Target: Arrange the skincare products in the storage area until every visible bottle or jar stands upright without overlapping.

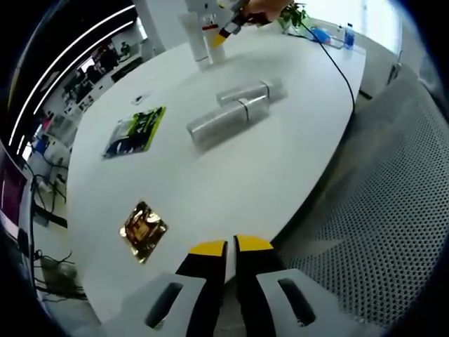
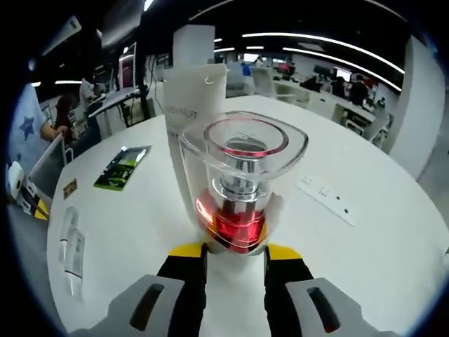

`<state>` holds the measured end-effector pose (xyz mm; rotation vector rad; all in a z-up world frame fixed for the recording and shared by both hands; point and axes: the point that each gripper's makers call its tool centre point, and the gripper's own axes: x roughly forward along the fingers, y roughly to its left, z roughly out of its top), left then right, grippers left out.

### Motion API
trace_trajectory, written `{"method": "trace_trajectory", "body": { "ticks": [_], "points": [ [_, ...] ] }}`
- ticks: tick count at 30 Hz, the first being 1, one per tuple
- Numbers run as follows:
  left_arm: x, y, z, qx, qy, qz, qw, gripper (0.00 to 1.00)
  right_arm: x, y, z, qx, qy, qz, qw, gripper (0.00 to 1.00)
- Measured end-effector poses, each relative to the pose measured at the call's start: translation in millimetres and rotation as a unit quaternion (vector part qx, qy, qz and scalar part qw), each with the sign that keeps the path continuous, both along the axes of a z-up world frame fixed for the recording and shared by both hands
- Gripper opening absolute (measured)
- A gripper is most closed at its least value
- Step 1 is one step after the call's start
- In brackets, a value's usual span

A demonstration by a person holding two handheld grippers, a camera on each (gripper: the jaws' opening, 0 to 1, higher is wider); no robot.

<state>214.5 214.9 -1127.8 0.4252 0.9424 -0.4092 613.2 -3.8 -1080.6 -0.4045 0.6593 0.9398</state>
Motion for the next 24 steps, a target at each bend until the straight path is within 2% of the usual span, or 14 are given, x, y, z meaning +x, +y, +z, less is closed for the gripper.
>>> {"method": "trace_trajectory", "body": {
  "ticks": [24],
  "points": [
    [1.9,2.3,2.3,0.003,-0.007,0.005,1.0,0.03,2.1,5.6,-0.2,-0.01,0.007,-0.022,0.9997,0.25]
  ]
}}
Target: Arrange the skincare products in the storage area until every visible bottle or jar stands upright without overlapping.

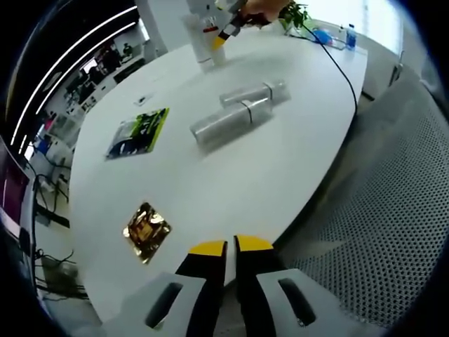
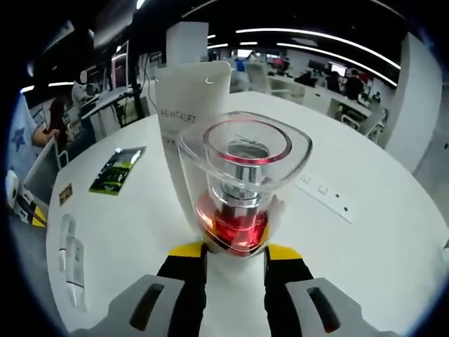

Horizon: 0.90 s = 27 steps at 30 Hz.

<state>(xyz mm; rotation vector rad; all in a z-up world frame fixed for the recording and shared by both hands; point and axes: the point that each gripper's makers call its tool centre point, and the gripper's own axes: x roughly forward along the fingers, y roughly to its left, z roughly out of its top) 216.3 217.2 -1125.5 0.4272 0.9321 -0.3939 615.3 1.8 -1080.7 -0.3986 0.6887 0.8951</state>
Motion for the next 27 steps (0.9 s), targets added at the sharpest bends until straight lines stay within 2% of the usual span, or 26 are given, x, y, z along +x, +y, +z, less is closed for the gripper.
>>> {"method": "trace_trajectory", "body": {
  "ticks": [12,17,23,27],
  "points": [
    [-1.2,-0.9,-0.6,0.002,0.003,-0.002,1.0,0.04,0.0,0.2,0.9,0.005,0.011,-0.02,0.9997,0.27],
    [-1.1,-1.1,-0.4,0.002,0.002,-0.003,1.0,0.04,-2.6,2.7,-0.4,-0.009,0.005,-0.02,0.9998,0.31],
    [-0.4,-1.6,0.4,0.001,-0.001,-0.005,1.0,0.04,-2.4,5.5,0.2,0.001,0.009,-0.036,0.9993,0.35],
    [-0.2,-2.5,1.1,0.001,-0.003,-0.009,1.0,0.03,-6.0,6.4,0.8,-0.005,0.008,-0.037,0.9993,0.38]
  ]
}}
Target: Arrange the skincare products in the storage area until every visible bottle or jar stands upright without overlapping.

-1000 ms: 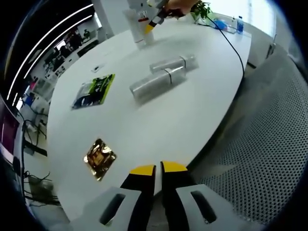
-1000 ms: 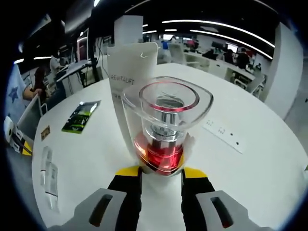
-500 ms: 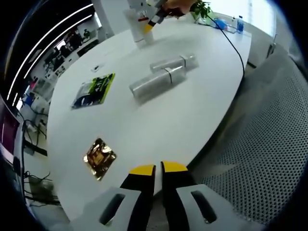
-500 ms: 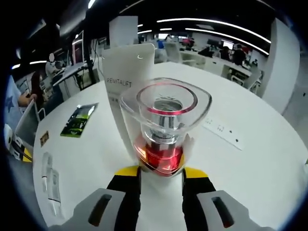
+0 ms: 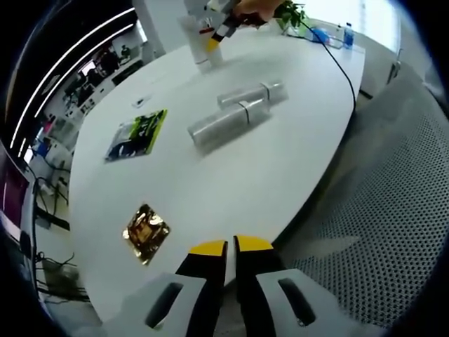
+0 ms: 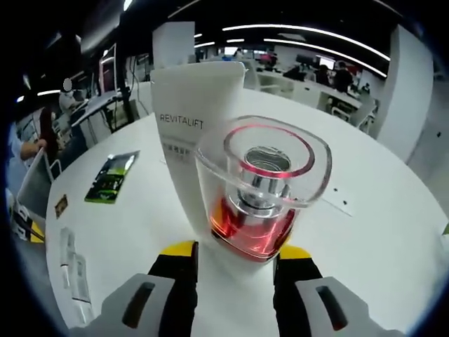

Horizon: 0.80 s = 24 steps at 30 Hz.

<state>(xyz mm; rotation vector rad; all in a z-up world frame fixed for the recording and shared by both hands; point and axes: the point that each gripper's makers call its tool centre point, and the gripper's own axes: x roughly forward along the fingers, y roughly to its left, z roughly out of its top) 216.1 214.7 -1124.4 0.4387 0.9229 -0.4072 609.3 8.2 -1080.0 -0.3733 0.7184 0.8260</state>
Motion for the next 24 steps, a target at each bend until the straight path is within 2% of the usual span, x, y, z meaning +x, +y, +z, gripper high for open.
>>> {"method": "trace_trajectory", "body": {
  "ticks": [17,20,23,24],
  "points": [
    [-1.2,-2.1,0.1,0.0,0.0,-0.012,0.9999,0.02,0.2,-3.6,1.1,0.01,-0.002,-0.018,0.9998,0.38],
    [-1.0,-1.5,0.2,0.0,-0.001,-0.013,0.9999,0.02,-13.2,-11.8,-1.1,0.014,0.009,-0.039,0.9991,0.42],
    [-0.5,-2.3,1.2,-0.001,-0.004,-0.015,0.9999,0.02,-44.6,-18.6,-7.9,0.015,0.028,-0.036,0.9988,0.42],
    [-0.7,-2.9,1.1,-0.002,-0.003,-0.016,0.9999,0.01,-61.8,-20.1,-8.3,0.015,0.032,-0.032,0.9989,0.41]
  ]
}}
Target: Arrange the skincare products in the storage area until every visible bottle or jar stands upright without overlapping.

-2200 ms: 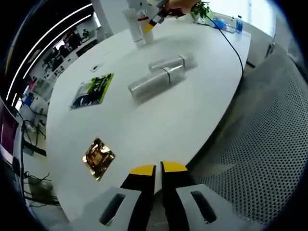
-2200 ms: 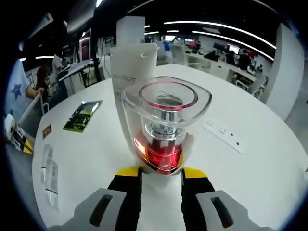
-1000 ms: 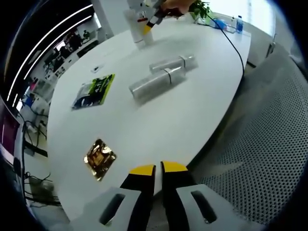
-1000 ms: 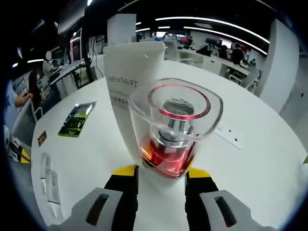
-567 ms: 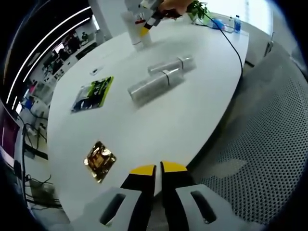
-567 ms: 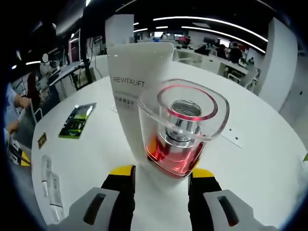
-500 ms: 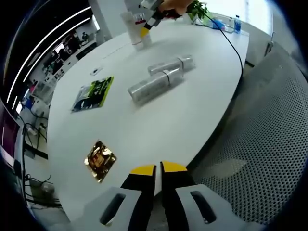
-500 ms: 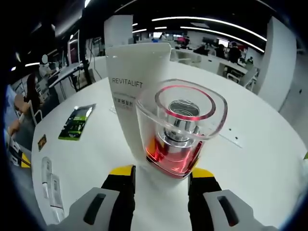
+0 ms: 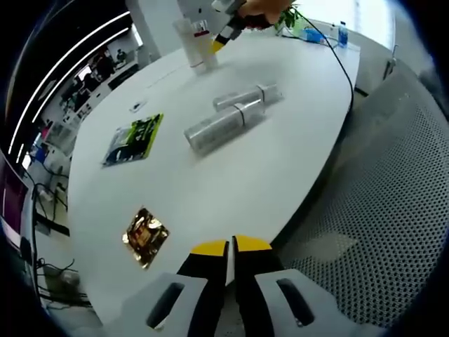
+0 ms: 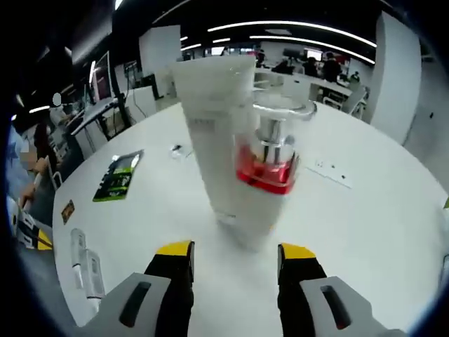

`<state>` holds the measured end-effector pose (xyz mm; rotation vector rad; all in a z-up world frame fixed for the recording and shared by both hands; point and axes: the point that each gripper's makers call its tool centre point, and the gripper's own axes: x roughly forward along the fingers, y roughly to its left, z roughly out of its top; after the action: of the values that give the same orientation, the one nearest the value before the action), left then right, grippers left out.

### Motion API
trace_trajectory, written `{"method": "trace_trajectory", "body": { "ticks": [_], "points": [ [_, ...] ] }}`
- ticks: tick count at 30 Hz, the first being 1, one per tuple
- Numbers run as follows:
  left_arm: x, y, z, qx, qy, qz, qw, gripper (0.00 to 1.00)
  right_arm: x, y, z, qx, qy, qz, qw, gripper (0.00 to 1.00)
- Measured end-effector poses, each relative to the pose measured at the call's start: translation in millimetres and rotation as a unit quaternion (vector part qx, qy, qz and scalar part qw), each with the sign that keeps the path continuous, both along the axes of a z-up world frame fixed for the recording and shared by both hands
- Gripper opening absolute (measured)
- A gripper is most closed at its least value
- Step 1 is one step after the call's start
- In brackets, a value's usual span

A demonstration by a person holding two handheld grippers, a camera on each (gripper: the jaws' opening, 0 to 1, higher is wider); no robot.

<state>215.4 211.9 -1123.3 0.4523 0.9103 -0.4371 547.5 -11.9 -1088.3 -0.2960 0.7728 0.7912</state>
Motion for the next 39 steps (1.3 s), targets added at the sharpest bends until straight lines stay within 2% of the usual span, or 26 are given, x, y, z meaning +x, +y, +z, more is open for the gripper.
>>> {"method": "trace_trajectory", "body": {
  "ticks": [1,2,3,5,6,8,9,13,16,18,22,27,29,30,31,32,34,35,37,39],
  "points": [
    [-0.2,-0.4,0.0,0.0,0.0,-0.001,1.0,0.01,-13.1,2.1,1.0,0.013,0.002,0.003,0.9999,0.41],
    [-0.2,-0.6,0.0,0.0,0.0,-0.002,1.0,0.01,-36.5,9.1,0.6,0.037,0.02,0.009,0.9991,0.41],
    [-0.2,-0.4,0.1,0.001,0.0,-0.002,1.0,0.01,-54.9,11.8,-1.8,0.04,0.034,0.02,0.9984,0.43],
    [0.3,-0.9,0.7,0.0,-0.002,-0.002,1.0,0.02,-89.8,17.2,-5.5,0.042,0.034,0.049,0.9973,0.43],
    [0.4,-1.4,1.1,-0.001,-0.003,-0.002,1.0,0.02,-113.7,23.3,-7.8,0.05,0.049,0.075,0.9947,0.42],
    [1.0,-2.5,2.3,0.0,-0.006,-0.006,1.0,0.02,-134.3,26.1,-10.8,0.047,0.05,0.09,0.9936,0.41],
    [1.1,-3.1,2.8,-0.001,-0.008,-0.007,0.9999,0.03,-146.8,27.0,-13.6,0.038,0.049,0.111,0.9919,0.41],
    [2.8,-4.8,6.0,-0.002,-0.017,-0.011,0.9998,0.03,-173.1,33.3,-17.1,0.017,0.039,0.163,0.9858,0.41],
    [2.8,-6.1,6.3,-0.002,-0.018,-0.015,0.9997,0.04,-180.3,35.3,-22.8,-0.019,0.021,0.192,0.981,0.39],
    [1.9,-7.5,4.8,-0.002,-0.013,-0.016,0.9998,0.06,-187.9,35.3,-33.5,-0.05,0.026,0.21,0.9761,0.38],
    [1.6,-10.1,4.6,0.0,-0.014,-0.023,0.9996,0.09,-193.8,43.7,-46.2,-0.069,0.029,0.22,0.9726,0.37],
    [1.2,-13.9,5.5,-0.003,-0.015,-0.031,0.9994,0.11,-194.2,55.2,-53.6,-0.1,0.022,0.242,0.965,0.33],
    [1.5,-14.4,6.3,-0.006,-0.017,-0.031,0.9994,0.11,-195.3,57.2,-55.8,-0.116,0.015,0.257,0.9593,0.28],
    [1.7,-14.9,6.7,-0.008,-0.018,-0.031,0.9993,0.11,-197.2,50.7,-60.4,-0.15,0.017,0.271,0.9505,0.25],
    [1.9,-15.0,6.6,-0.008,-0.019,-0.031,0.9993,0.11,-198.1,55.7,-57.3,-0.129,0.018,0.266,0.9552,0.21],
    [2.2,-15.0,6.9,-0.007,-0.02,-0.032,0.9993,0.11,-194.0,56.8,-55.6,-0.128,0.011,0.261,0.9567,0.18],
    [3.0,-14.5,8.8,-0.008,-0.024,-0.031,0.9992,0.09,-196.7,54.6,-55.5,-0.12,0.026,0.239,0.9632,0.13],
    [3.7,-14.0,9.7,-0.012,-0.026,-0.028,0.9992,0.08,-195.9,54.1,-55.2,-0.123,0.018,0.247,0.961,0.12],
    [5.1,-14.0,12.1,-0.017,-0.032,-0.028,0.999,0.06,-194.9,52.9,-56.0,-0.129,0.015,0.238,0.9626,0.11],
    [5.7,-14.5,14.2,-0.022,-0.037,-0.027,0.9987,0.07,-193.9,46.6,-54.3,-0.148,0.008,0.235,0.9607,0.11]
  ]
}}
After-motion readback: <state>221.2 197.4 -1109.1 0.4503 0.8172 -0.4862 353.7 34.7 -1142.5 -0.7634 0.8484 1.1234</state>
